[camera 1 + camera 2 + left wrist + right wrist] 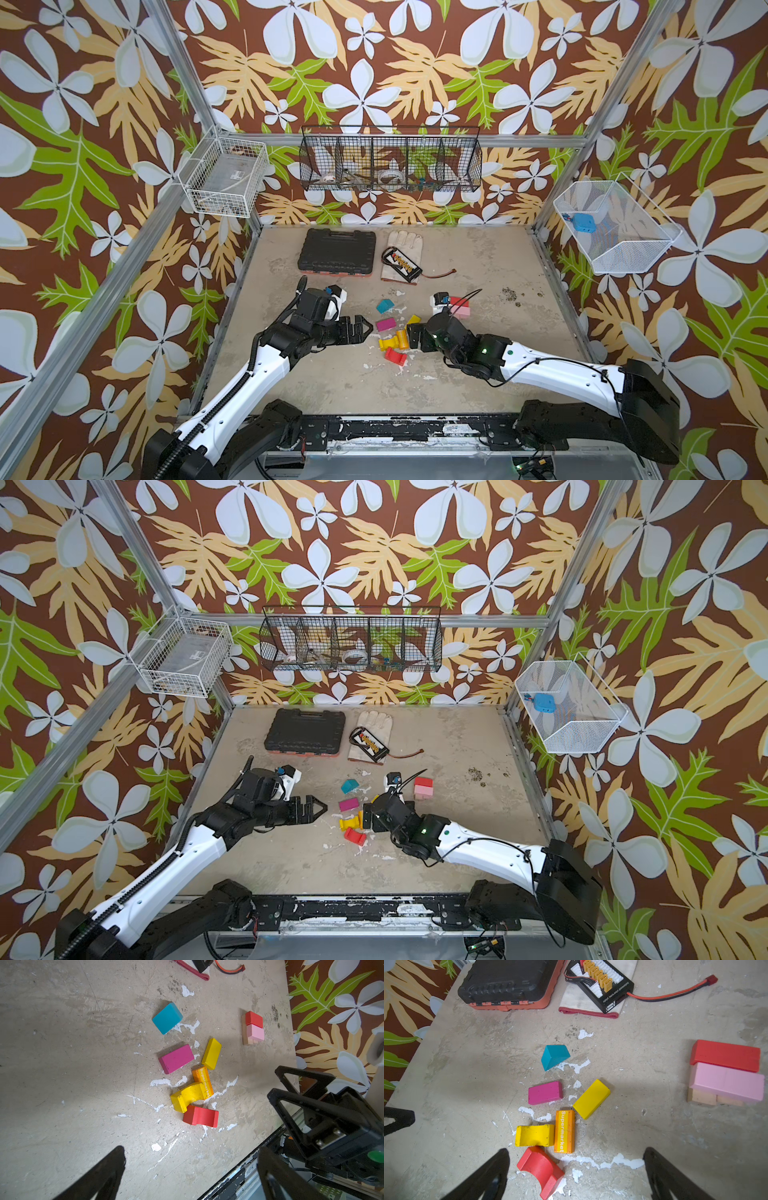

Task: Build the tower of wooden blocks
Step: 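Move the open right gripper back over the block pile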

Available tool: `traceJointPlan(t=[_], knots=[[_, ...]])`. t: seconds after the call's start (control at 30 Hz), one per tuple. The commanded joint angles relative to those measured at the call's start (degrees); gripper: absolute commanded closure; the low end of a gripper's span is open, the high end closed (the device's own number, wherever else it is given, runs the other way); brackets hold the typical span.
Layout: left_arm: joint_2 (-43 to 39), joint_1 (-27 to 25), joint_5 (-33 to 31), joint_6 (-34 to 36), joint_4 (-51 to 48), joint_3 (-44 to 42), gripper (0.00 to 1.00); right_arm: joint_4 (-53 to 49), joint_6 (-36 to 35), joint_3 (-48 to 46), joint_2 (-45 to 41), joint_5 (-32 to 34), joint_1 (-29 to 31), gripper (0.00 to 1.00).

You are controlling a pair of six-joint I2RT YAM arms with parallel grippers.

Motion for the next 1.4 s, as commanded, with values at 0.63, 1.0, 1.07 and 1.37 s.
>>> traceJointPlan(t=[0.63, 1.0, 1.07, 1.37], knots=[[-0.9, 0.0, 0.0, -0.2, 0.8, -0.1, 0.00, -8.3, -0.8, 17.5, 24.6, 0.1, -7.2, 0.15], [-1.5, 0.0, -0.7, -0.5, 0.7, -0.1, 0.00, -9.1, -2.1, 20.2, 31.2, 1.4, -7.4, 0.20], [-1.5, -0.1, -0.6, -0.4, 0.6, -0.2, 0.00, -9.1, -2.2, 20.7, 32.4, 1.5, -7.4, 0.21], [-2.2, -0.1, -0.8, -0.5, 0.7, -0.2, 0.00, -10.8, -1.8, 20.0, 33.1, 4.6, -7.6, 0.27]])
